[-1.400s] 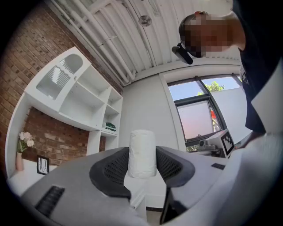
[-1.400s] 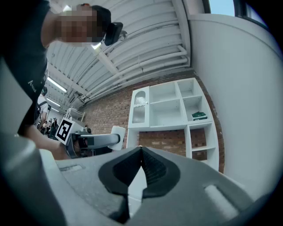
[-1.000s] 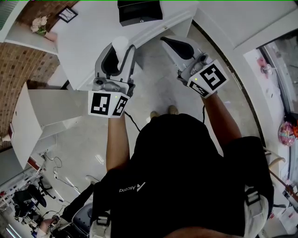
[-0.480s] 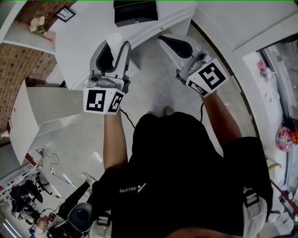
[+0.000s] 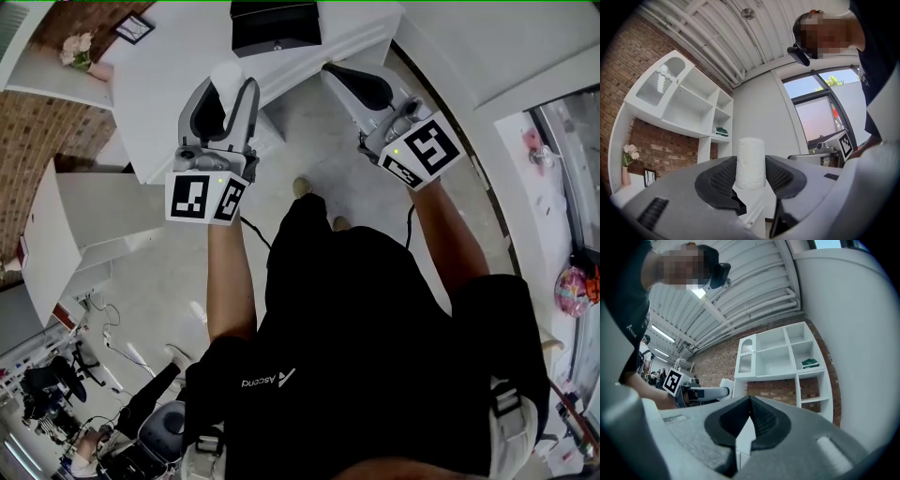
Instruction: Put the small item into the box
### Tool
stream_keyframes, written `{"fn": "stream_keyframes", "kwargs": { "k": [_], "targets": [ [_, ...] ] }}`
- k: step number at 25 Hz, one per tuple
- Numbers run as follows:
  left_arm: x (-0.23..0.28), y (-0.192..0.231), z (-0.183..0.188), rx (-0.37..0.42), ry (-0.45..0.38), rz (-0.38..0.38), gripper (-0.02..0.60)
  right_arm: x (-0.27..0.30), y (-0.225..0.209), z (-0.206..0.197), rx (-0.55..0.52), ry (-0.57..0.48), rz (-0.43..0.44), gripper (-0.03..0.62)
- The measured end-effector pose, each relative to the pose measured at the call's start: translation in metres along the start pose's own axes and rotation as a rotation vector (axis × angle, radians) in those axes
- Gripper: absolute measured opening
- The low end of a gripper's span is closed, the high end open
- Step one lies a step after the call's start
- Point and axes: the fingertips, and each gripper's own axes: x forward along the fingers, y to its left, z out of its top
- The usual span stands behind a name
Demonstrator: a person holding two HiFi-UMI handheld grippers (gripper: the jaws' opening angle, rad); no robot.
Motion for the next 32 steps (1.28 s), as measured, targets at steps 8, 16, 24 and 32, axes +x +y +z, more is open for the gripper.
{"fn": "stream_keyframes", "kwargs": {
  "k": [8,16,24,32],
  "targets": [
    [0.038,0.051,-0.017,-0.013,0.001,0.003,0.179,0.046,-0.035,-0.019,-0.013,0.024,-0.002,0.002],
    [0.086,0.131,-0.044,-0.031,0.043,-0.022,0.179,0.122,-0.082,-0.041,-0.021,0.062,-0.033,0.002],
    [0.129,0.197,-0.078,-0.055,0.079,-0.075,0.179,0.187,-0.117,-0.066,-0.033,0.104,-0.082,0.002],
    [0.158,0.229,-0.121,-0.077,0.197,-0.118,0.179,0.222,-0.139,-0.085,-0.047,0.153,-0.119,0.002]
  ]
}}
